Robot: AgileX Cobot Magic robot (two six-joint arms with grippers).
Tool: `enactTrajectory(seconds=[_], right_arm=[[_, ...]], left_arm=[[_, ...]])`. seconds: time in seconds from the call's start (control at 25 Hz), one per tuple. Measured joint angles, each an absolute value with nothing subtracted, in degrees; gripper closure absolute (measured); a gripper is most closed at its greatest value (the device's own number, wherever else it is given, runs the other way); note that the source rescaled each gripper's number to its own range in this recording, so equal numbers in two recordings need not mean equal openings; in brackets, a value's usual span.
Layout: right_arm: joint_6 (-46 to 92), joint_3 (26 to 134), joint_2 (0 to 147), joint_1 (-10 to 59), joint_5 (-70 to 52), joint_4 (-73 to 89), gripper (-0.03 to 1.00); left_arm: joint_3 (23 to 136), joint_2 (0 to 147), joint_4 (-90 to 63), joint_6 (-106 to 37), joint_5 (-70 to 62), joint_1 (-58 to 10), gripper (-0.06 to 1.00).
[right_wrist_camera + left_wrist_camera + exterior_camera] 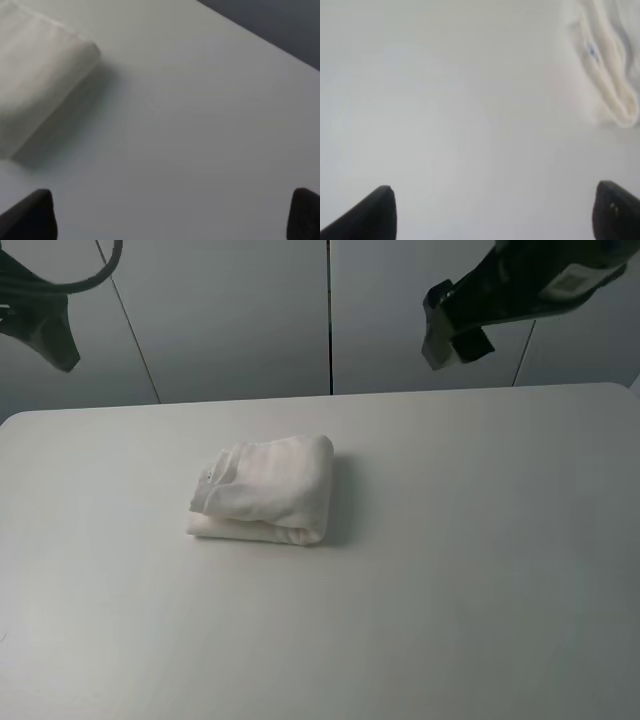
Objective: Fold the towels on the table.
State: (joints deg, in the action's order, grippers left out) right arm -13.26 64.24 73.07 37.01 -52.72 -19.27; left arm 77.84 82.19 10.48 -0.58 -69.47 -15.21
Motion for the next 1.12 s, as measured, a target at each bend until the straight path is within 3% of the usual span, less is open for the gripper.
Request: enactTrajectory(seconds=[0.6,1.12], right_arm=[[-14.0,37.6,33.7,37.0,-61.7,-14.2,-0.03],[-2.2,30.9,12.6,37.1,-66.0,-4.1,-0.03]], left_arm=[[44.2,44.6,9.6,5.2,-67.8,-15.2,-0.06],[34.2,16.7,4.3,5.6,-63.2,-15.2,-0.06]])
